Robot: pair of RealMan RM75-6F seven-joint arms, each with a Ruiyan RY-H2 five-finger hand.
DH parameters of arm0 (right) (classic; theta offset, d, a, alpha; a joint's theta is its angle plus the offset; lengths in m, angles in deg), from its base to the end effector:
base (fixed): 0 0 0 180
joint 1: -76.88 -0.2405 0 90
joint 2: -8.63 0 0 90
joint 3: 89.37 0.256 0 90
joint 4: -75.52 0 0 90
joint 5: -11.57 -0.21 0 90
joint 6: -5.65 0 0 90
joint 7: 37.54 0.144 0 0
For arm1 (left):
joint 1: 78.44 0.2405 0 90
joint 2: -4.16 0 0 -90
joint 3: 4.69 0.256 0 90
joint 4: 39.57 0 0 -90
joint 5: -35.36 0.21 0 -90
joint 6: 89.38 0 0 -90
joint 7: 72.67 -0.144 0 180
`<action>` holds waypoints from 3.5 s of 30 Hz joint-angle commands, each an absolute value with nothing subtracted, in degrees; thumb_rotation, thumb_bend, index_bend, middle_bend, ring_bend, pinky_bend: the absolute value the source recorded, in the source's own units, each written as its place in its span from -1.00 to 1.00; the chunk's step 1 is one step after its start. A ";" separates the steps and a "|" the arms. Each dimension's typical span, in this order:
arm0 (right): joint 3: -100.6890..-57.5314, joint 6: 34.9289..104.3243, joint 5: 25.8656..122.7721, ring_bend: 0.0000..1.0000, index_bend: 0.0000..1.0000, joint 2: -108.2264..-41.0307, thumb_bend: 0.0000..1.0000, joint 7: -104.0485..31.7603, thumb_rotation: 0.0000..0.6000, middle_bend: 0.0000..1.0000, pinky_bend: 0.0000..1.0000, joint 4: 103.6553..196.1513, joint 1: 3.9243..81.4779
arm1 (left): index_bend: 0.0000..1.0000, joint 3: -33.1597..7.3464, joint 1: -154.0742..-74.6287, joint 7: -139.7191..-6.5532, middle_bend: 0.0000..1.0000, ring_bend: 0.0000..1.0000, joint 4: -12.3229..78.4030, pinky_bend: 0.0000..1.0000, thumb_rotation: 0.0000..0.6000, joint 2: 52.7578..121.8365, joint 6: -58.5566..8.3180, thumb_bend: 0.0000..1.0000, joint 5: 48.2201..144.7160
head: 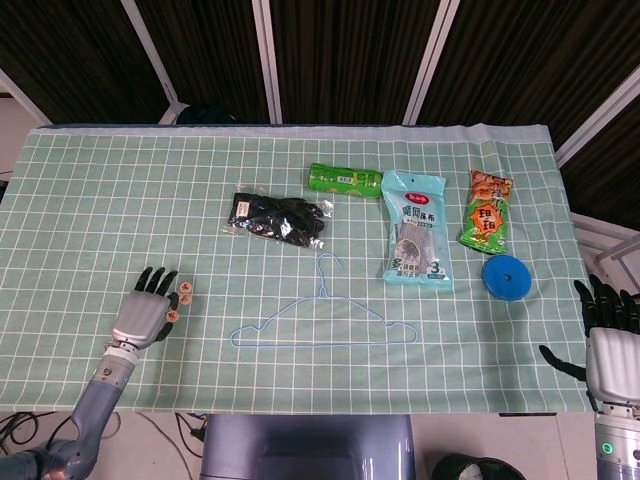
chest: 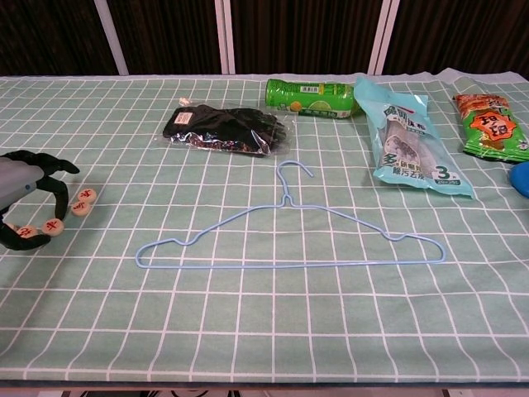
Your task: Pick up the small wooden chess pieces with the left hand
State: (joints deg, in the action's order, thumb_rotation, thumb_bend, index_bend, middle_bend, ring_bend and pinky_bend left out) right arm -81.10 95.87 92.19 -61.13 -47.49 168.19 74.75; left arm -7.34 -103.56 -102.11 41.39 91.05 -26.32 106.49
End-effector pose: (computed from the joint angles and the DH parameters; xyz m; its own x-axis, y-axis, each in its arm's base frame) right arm -0.3114 -0.1825 0.1577 0.4534 0.1354 0.8810 -0.8887 0.1449 0.4351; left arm -0.2636 0.2712 -0.0001 0.6596 0.2416 0.7118 0.7512 -0.2446 -0.6131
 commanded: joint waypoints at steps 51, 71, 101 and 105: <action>-80.94 95.76 91.64 -0.89 -0.82 -61.17 -0.59 -48.18 1.00 -0.95 -1.00 168.38 74.78 | 0.03 -5.19 -100.41 -92.36 -0.81 -1.00 37.27 -0.95 1.00 86.06 -25.34 -0.40 109.81; -80.89 95.73 91.41 -0.89 -0.82 -61.21 -0.59 -48.55 1.00 -0.95 -1.00 168.47 74.78 | -0.05 -5.37 -100.37 -93.46 -0.81 -1.00 37.06 -0.95 1.00 86.65 -25.38 -0.40 109.74; -80.75 95.76 90.97 -0.89 -0.82 -61.35 -0.59 -49.29 1.00 -0.95 -1.00 168.65 74.79 | -0.09 -5.39 -99.99 -94.59 -0.81 -1.00 37.95 -0.95 1.00 86.24 -24.90 -0.40 110.07; -80.75 95.69 90.87 -0.89 -0.82 -61.35 -0.59 -49.36 1.00 -0.95 -1.00 168.68 74.78 | -0.09 -5.39 -99.98 -94.53 -0.81 -1.00 38.18 -0.95 1.00 86.20 -24.82 -0.40 110.28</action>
State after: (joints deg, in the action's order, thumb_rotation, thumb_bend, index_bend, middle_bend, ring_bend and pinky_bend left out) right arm -80.75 95.69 90.88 -61.35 -49.36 168.68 74.78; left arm -5.40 -99.98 -94.54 38.16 86.21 -24.81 110.26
